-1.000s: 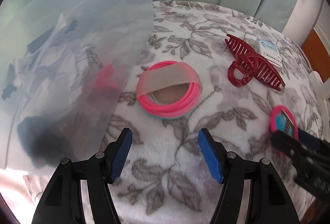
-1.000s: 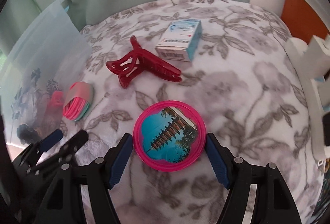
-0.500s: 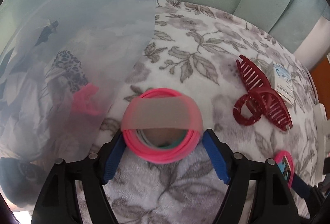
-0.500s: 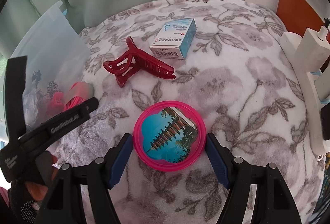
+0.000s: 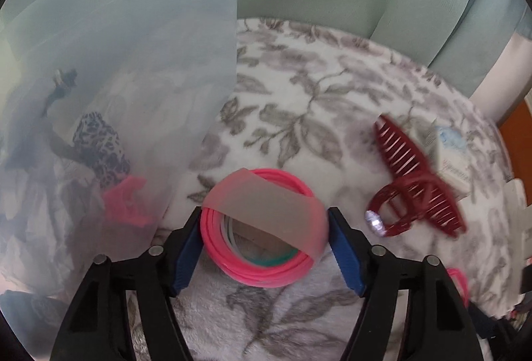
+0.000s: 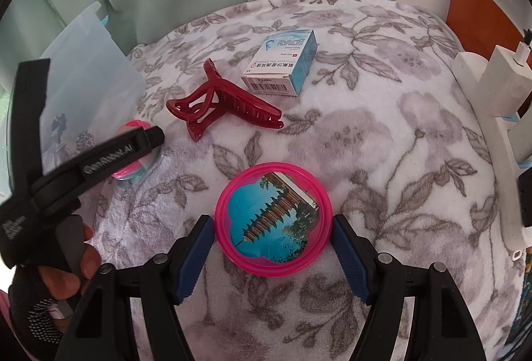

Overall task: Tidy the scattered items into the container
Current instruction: 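Carry hair ties and mirror into the clear box and open both tools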

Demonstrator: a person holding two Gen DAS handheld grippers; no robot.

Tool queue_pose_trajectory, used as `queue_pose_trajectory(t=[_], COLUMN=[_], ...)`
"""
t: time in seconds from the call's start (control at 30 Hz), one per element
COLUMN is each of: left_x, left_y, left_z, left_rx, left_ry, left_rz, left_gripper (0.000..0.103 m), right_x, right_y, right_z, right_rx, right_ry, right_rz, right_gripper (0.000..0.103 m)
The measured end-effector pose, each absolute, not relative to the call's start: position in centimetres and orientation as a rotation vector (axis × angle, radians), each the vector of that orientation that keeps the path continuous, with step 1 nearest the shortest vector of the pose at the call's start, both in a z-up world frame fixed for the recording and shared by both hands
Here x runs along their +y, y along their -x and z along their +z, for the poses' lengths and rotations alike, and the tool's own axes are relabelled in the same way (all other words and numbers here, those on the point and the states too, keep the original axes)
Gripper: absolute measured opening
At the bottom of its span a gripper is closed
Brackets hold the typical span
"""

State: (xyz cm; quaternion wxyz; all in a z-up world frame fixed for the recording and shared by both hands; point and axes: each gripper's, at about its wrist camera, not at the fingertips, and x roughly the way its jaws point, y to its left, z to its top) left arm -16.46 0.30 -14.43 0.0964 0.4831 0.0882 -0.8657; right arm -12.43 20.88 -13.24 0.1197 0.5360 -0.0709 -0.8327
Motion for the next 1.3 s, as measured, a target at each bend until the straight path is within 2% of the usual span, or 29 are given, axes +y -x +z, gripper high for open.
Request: queue_pose_trajectory(t=[0.47, 0.7, 0.97, 1.3], left_x=[0.0, 2.1, 3.3, 2.3], left_y=[14.2, 11.4, 8.3, 5.2], left_z=[-13.6, -13.5, -9.5, -3.6], left_rx=[0.276, 0.301, 0.317, 0.391], left_ry=[-1.482, -1.566, -1.521, -1.368], left_rz=[-2.613, -2.633, -2.738, -2.857], left_gripper=[0.071, 0.071, 0.071, 0.071], right_x=[21.3, 22.6, 23.9, 22.8], right_y=[11.5, 9.5, 6.9, 3.5], right_z=[-13.0, -12.6, -10.4, -3.8], right_rx=[-0.222, -0.298, -0.38, -0.326], right_ry=[-1.59, -1.654, -1.658, -1.456], right_rz=[-2.426, -2.429, -2.491, -2.61], right_gripper=[0.074, 0.074, 0.074, 0.074])
